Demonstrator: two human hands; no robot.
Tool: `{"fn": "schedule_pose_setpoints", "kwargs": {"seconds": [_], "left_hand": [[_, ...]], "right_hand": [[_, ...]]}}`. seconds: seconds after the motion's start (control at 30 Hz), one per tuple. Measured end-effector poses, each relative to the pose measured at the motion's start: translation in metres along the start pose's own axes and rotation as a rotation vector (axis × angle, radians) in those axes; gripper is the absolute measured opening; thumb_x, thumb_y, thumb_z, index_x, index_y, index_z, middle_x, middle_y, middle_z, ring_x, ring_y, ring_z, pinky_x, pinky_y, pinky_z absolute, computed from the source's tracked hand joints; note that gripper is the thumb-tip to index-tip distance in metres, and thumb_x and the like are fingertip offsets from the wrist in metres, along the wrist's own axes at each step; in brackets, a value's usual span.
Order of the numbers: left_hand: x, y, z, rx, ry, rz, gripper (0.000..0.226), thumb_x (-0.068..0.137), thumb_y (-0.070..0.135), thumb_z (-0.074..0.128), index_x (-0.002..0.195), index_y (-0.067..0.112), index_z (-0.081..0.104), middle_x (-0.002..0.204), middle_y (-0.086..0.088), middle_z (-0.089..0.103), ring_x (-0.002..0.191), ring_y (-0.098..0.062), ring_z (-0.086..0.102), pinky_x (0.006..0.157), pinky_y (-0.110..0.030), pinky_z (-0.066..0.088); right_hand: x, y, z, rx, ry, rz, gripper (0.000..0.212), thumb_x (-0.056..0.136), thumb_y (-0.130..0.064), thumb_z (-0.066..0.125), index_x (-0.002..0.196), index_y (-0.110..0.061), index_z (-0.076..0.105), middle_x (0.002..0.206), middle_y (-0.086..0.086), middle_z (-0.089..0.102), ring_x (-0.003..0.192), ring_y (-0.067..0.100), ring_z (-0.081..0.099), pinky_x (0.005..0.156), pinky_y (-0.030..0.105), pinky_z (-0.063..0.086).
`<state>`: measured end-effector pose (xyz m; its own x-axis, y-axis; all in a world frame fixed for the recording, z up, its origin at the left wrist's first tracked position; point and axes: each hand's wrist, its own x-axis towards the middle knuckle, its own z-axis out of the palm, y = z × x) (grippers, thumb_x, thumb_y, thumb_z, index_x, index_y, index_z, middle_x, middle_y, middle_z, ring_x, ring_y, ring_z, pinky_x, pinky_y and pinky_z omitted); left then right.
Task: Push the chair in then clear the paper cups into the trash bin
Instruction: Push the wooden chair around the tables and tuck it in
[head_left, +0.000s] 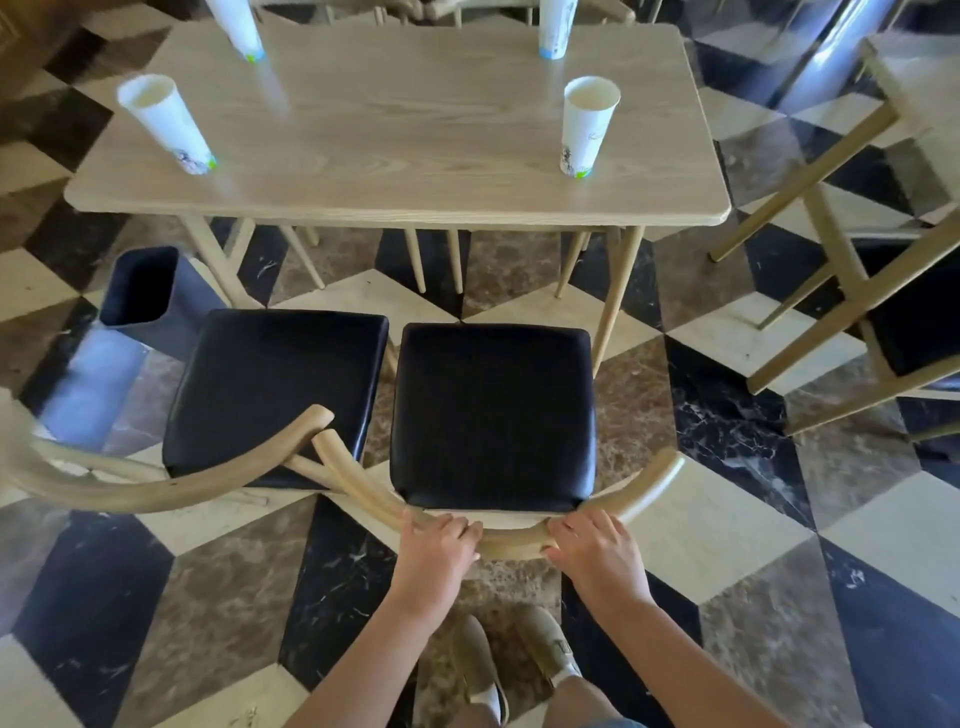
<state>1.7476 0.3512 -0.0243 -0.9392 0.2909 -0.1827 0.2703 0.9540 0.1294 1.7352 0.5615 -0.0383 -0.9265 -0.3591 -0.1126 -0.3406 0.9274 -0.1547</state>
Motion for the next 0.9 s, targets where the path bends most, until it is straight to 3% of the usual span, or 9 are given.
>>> {"fn": "schedule_pose_setpoints", "kwargs": {"seconds": [0.4, 0.7, 0.9], "left_hand": [[0.043, -0.004, -0.003, -0.037, 0.028, 0.089, 0.042, 0.052, 0.031, 0.089, 0.088, 0.018, 0.073, 0.076, 0.004, 0.071, 0.071, -0.016, 0.067, 0.065, -0.040, 0.054], [0.116, -0.012, -0.021, -0.043, 0.006, 0.044, 0.042, 0.048, 0.024, 0.090, 0.086, 0.017, 0.073, 0.076, 0.003, 0.072, 0.067, -0.017, 0.068, 0.064, -0.040, 0.055], [0.184, -0.030, -0.025, -0.105, -0.009, 0.031, 0.037, 0.067, 0.016, 0.081, 0.101, 0.011, 0.070, 0.090, -0.005, 0.072, 0.080, -0.025, 0.067, 0.073, -0.046, 0.054]], "right_hand": [[0.034, 0.037, 0.000, 0.033, 0.096, -0.052, 0.034, 0.051, -0.032, 0.089, 0.072, -0.014, 0.070, 0.065, 0.000, 0.064, 0.063, 0.022, 0.061, 0.054, 0.033, 0.055], [0.100, 0.066, -0.014, 0.073, 0.106, 0.009, 0.026, 0.051, -0.026, 0.088, 0.061, -0.015, 0.066, 0.057, -0.001, 0.058, 0.058, 0.021, 0.057, 0.049, 0.032, 0.052], [0.160, 0.091, -0.024, 0.076, 0.072, 0.036, 0.026, 0.055, -0.028, 0.086, 0.061, -0.014, 0.065, 0.055, 0.000, 0.055, 0.057, 0.022, 0.054, 0.048, 0.032, 0.050]]}}
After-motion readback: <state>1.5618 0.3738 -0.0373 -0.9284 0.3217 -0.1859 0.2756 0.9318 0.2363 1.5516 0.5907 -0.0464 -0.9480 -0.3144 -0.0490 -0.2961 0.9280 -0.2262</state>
